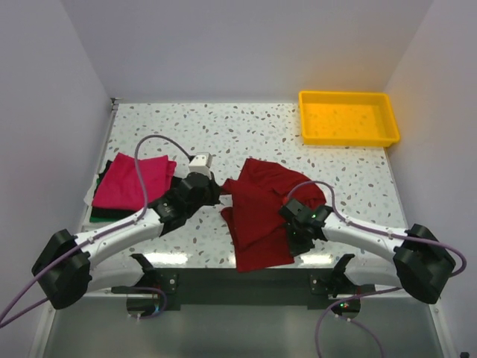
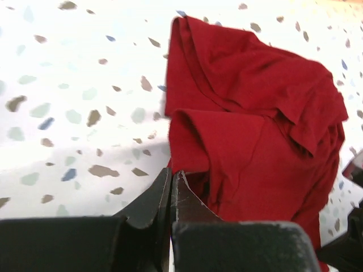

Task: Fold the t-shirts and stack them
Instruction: Flatten the tshirt out

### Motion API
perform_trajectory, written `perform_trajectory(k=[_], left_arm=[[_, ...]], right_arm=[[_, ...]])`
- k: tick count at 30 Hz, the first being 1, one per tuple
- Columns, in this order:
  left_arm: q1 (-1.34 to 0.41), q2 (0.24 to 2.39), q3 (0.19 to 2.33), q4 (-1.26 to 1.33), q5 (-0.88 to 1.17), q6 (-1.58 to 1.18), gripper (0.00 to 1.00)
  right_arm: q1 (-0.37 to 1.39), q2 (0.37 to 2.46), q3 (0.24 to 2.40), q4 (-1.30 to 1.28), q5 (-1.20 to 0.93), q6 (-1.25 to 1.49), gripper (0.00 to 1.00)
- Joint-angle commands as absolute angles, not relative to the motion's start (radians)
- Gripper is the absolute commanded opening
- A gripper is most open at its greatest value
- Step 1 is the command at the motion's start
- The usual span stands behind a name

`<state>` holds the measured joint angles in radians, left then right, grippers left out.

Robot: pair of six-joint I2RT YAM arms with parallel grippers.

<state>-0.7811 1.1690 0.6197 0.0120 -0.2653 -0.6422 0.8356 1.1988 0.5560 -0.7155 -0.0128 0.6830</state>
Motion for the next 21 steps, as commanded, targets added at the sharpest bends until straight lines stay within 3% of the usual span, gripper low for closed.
perform_trajectory(k=[1, 7, 11, 16, 21], left_arm=[[-0.762, 1.115, 0.683, -0.087, -0.458, -0.624, 0.0], [-0.626, 1.025, 0.758, -0.175, -0.557, -0.607, 0.0], [-0.552, 0.996, 0.798, -0.183, -0.646, -0.572, 0.0], [-0.522, 1.041, 0.859, -0.213, -0.736, -0.542, 0.0], [-0.489, 1.069, 0.873, -0.2, -0.737, -0.529, 0.0]], right_arm=[[0.848, 1.221, 0.557, -0.644, 0.079, 0.736, 0.0], [0.711, 1.134, 0.686, -0.89, 0.359, 0.7, 0.0], [0.461, 1.049, 0.738, -0.825, 0.209, 0.577, 0.0], [0.275, 1.065, 0.894, -0.858, 0.399, 0.474, 0.0], [0.036, 1.182, 1.006, -0.755, 0.347, 0.41, 0.0]])
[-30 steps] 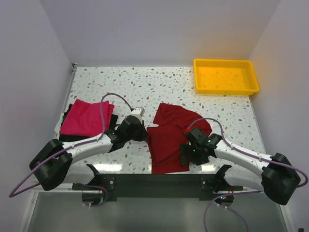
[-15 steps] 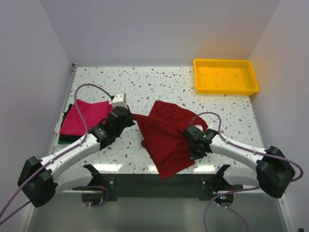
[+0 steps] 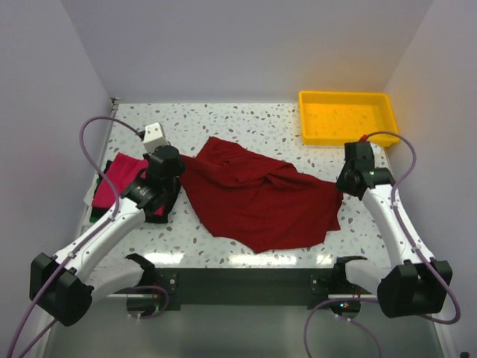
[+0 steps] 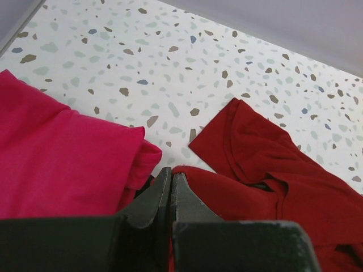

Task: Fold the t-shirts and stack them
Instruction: Flatten the tshirt out

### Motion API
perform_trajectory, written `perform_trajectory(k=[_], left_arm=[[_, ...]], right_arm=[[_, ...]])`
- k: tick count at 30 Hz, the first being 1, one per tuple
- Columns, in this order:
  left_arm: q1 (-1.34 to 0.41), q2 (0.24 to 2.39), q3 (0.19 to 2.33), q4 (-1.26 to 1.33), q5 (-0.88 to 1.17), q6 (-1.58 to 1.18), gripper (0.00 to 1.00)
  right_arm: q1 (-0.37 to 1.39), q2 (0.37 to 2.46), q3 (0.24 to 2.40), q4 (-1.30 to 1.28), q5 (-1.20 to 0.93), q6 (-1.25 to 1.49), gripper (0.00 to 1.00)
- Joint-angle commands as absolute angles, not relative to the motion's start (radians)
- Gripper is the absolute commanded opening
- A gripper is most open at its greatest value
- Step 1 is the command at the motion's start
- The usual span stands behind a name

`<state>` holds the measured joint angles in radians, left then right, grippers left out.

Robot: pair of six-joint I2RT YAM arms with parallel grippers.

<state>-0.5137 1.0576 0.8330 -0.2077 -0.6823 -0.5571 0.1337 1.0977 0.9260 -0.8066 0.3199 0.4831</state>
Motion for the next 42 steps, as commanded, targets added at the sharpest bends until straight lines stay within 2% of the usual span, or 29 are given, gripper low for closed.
perform_trajectory(k=[1, 7, 12, 20, 22, 25, 29, 32, 39, 42], left_arm=[[-0.483, 1.084, 0.871, -0.18, -0.724, -0.525, 0.0], [-0.437, 1.178, 0.873, -0.132, -0.697, -0.511, 0.0], [-0.42, 1.306, 0.891, 0.033, -0.556, -0.443, 0.0], [-0.359, 1.692, 1.176, 0.118, -0.519, -0.393, 0.0], [-0.342, 1.828, 1.322, 0.045, -0.471, -0.408, 0.0], [-0.336, 1.911, 1.407, -0.034, -0.453, -0.411, 0.0], [-0.336, 1.779, 1.333, 0.055, -0.428, -0.394, 0.0], [-0.334, 1.659, 1.347, 0.017, -0.433, -0.379, 0.0], [-0.334, 1.364, 1.488, -0.121, -0.437, -0.35, 0.0], [-0.334, 1.221, 1.499, -0.161, -0.426, -0.351, 0.0]], right_arm=[[0.016, 1.212, 1.052, -0.752, 0.324, 0.408, 0.0], [-0.092, 1.394, 1.186, -0.703, 0.371, 0.39, 0.0], [-0.1, 1.514, 1.249, -0.678, 0.333, 0.37, 0.0], [-0.103, 1.655, 1.307, -0.698, 0.29, 0.373, 0.0], [-0.104, 1.651, 1.261, -0.683, 0.223, 0.376, 0.0], [-0.103, 1.611, 1.204, -0.641, 0.138, 0.364, 0.0], [-0.104, 1.534, 1.25, -0.649, 0.072, 0.344, 0.0], [-0.104, 1.48, 1.363, -0.676, 0.029, 0.336, 0.0], [-0.104, 1.405, 1.863, -0.877, 0.052, 0.258, 0.0], [-0.107, 1.35, 2.003, -0.948, 0.067, 0.23, 0.0]])
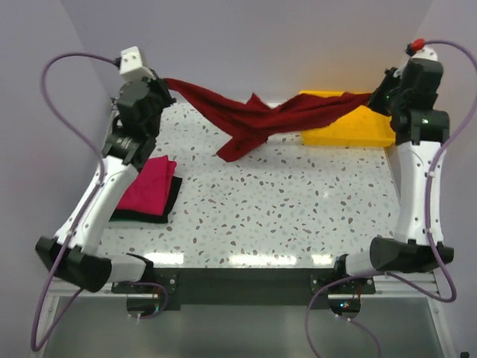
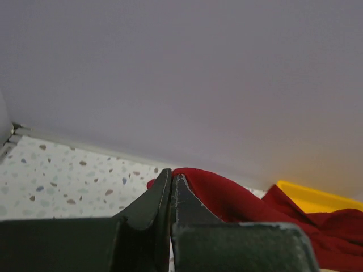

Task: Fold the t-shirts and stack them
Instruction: Flatten the tshirt out

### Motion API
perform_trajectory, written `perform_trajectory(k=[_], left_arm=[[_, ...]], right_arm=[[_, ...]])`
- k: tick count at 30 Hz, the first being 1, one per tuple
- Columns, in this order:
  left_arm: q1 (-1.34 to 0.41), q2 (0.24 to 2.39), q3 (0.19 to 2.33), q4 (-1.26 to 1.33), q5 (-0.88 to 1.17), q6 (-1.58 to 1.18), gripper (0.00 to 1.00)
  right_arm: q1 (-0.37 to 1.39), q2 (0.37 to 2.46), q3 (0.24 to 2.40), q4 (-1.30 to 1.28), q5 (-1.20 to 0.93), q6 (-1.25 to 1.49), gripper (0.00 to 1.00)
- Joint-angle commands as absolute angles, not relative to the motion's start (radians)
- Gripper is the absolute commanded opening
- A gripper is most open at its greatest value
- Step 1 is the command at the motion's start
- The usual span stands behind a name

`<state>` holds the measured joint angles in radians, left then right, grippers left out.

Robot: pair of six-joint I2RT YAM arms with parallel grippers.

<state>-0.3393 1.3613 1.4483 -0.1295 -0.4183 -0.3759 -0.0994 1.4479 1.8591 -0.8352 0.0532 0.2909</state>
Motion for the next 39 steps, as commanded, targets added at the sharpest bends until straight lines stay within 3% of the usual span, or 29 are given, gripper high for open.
perform_trajectory(k=[1, 8, 13, 22, 28, 34, 37, 39], left_arm=[[-0.334, 1.188, 1.499, -0.17, -0.423, -0.356, 0.0], [-0.334, 0.933, 1.54, -0.27, -0.344, -0.356, 0.0], [-0.334, 0.891, 1.574, -0.285, -0.38, -0.341, 0.0], [-0.334, 1.162, 1.663, -0.233, -0.506, -0.269, 0.0], [-0.285, 1.527, 2.011, -0.238, -0.447, -0.242, 0.0], [-0.189, 1.7, 2.405, -0.365, -0.358, -0.265, 0.0], [-0.147, 1.602, 2.332, -0.335, -0.344, -0.276, 0.0], [-0.138, 1.527, 2.164, -0.301, -0.345, -0.275, 0.0]], right_arm=[[-0.106, 1.323, 2.029, -0.972, 0.069, 0.226, 0.0], [-0.106, 1.2, 2.209, -1.037, 0.094, 0.212, 0.0], [-0.106, 1.17, 2.229, -1.013, 0.054, 0.218, 0.0], [-0.106, 1.336, 2.114, -0.798, -0.152, 0.235, 0.0], [-0.107, 1.587, 2.319, -0.736, -0.216, 0.271, 0.0], [-0.109, 1.678, 2.529, -0.706, -0.252, 0.31, 0.0], [-0.115, 1.623, 2.484, -0.71, -0.226, 0.304, 0.0], [-0.121, 1.563, 2.407, -0.727, -0.201, 0.295, 0.0]])
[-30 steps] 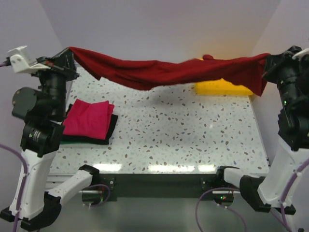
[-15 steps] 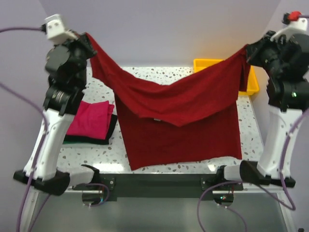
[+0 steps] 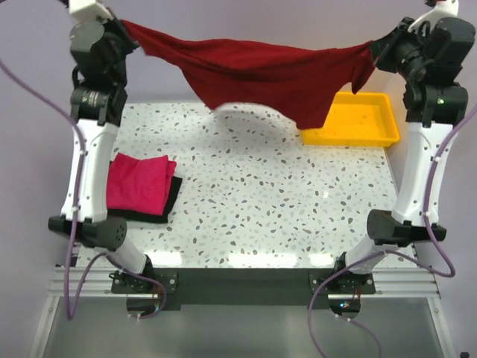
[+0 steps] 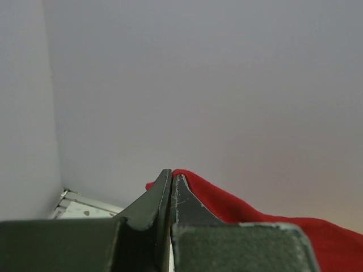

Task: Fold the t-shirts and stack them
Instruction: Flatten the tshirt out

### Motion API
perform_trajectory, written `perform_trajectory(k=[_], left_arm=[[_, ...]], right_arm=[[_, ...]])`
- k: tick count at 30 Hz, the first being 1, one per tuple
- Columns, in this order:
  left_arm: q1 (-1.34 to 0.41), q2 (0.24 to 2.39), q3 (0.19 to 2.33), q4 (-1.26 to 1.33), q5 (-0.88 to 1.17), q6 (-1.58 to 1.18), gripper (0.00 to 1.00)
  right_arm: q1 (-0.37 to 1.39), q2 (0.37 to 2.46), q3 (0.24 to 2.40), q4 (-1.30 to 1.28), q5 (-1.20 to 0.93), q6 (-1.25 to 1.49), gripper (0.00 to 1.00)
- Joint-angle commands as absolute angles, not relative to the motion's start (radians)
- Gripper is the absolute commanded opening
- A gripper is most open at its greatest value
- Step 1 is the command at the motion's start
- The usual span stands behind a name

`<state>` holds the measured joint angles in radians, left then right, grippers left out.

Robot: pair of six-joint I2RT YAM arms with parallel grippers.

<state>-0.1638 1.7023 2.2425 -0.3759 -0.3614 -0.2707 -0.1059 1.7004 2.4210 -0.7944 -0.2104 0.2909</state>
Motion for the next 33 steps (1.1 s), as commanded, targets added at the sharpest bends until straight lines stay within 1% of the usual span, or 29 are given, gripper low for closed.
perform_trajectory(k=[1, 3, 4, 5, 7, 8, 9, 10, 11, 13, 14, 17, 19, 20, 21, 22, 23, 24, 25, 26, 27, 28, 29, 30, 32, 33], left_arm=[[-0.137, 1.458, 2.049, -0.285, -0.356, -0.275, 0.0], [-0.133, 1.392, 1.94, -0.296, -0.38, -0.285, 0.0], [-0.133, 1.323, 1.875, -0.295, -0.399, -0.287, 0.0], [-0.13, 1.29, 1.744, -0.29, -0.408, -0.285, 0.0], [-0.127, 1.217, 1.578, -0.32, -0.455, -0.305, 0.0], [-0.126, 1.201, 1.527, -0.334, -0.46, -0.313, 0.0], [-0.126, 1.187, 1.479, -0.348, -0.468, -0.333, 0.0], [-0.126, 1.168, 1.429, -0.362, -0.475, -0.347, 0.0], [-0.126, 1.161, 1.337, -0.365, -0.471, -0.356, 0.0], [-0.126, 1.157, 1.22, -0.364, -0.445, -0.386, 0.0], [-0.126, 1.16, 1.189, -0.362, -0.434, -0.394, 0.0], [-0.126, 1.206, 1.106, -0.328, -0.384, -0.42, 0.0], [-0.126, 1.268, 1.101, -0.342, -0.371, -0.469, 0.0], [-0.126, 1.29, 1.104, -0.348, -0.355, -0.483, 0.09], [-0.127, 1.307, 1.106, -0.341, -0.33, -0.486, 0.22], [-0.127, 1.333, 1.109, -0.338, -0.292, -0.488, 0.59], [-0.129, 1.341, 1.109, -0.333, -0.279, -0.489, 0.76], [-0.143, 1.347, 1.111, -0.33, -0.269, -0.492, 0.87], [-0.156, 1.347, 1.109, -0.309, -0.256, -0.489, 0.97], [-0.199, 1.345, 1.109, -0.298, -0.256, -0.486, 1.0], [-0.227, 1.344, 1.109, -0.279, -0.259, -0.476, 1.0], [-0.257, 1.347, 1.118, -0.275, -0.284, -0.466, 1.0], [-0.326, 1.35, 1.126, -0.279, -0.31, -0.462, 1.0], [-0.353, 1.356, 1.132, -0.287, -0.325, -0.465, 1.0], [-0.415, 1.361, 1.117, -0.285, -0.299, -0.474, 1.0], [-0.437, 1.355, 1.1, -0.269, -0.29, -0.492, 1.0]], right_arm=[[-0.121, 1.548, 2.387, -0.744, -0.187, 0.272, 0.0], [-0.126, 1.511, 2.333, -0.849, -0.176, 0.247, 0.0], [-0.126, 1.499, 2.303, -0.889, -0.175, 0.235, 0.0], [-0.126, 1.479, 2.204, -0.923, -0.154, 0.224, 0.0], [-0.126, 1.398, 2.055, -0.98, -0.137, 0.229, 0.0], [-0.126, 1.366, 1.89, -0.991, -0.115, 0.235, 0.0], [-0.126, 1.332, 1.796, -0.976, -0.11, 0.242, 0.0], [-0.126, 1.242, 1.699, -0.957, -0.104, 0.258, 0.0], [-0.126, 1.203, 1.525, -0.947, -0.088, 0.265, 0.0], [-0.126, 1.09, 1.377, -0.931, -0.054, 0.281, 0.0], [-0.126, 1.059, 1.254, -0.934, -0.037, 0.284, 0.0], [-0.126, 1.035, 1.079, -0.936, -0.003, 0.284, 0.0], [-0.126, 1.074, 1.026, -0.91, -0.011, 0.287, 0.0], [-0.124, 1.122, 0.99, -0.905, -0.023, 0.285, 0.0], [-0.126, 1.147, 0.973, -0.894, -0.032, 0.285, 0.15], [-0.126, 1.167, 0.959, -0.882, -0.012, 0.294, 0.18], [-0.124, 1.186, 0.954, -0.876, -0.003, 0.299, 0.25], [-0.126, 1.221, 0.965, -0.882, -0.003, 0.304, 0.35], [-0.126, 1.229, 0.974, -0.873, -0.003, 0.314, 0.51], [-0.124, 1.232, 0.988, -0.862, -0.003, 0.321, 0.75], [-0.123, 1.229, 0.992, -0.832, -0.012, 0.325, 0.85], [-0.118, 1.226, 0.996, -0.812, -0.029, 0.328, 0.98], [-0.111, 1.224, 1.003, -0.792, -0.061, 0.328, 0.99], [-0.077, 1.226, 1.011, -0.754, -0.066, 0.33, 0.99], [-0.008, 1.253, 1.043, -0.723, -0.029, 0.324, 0.99], [0.093, 1.306, 1.058, -0.688, -0.012, 0.316, 0.99]])
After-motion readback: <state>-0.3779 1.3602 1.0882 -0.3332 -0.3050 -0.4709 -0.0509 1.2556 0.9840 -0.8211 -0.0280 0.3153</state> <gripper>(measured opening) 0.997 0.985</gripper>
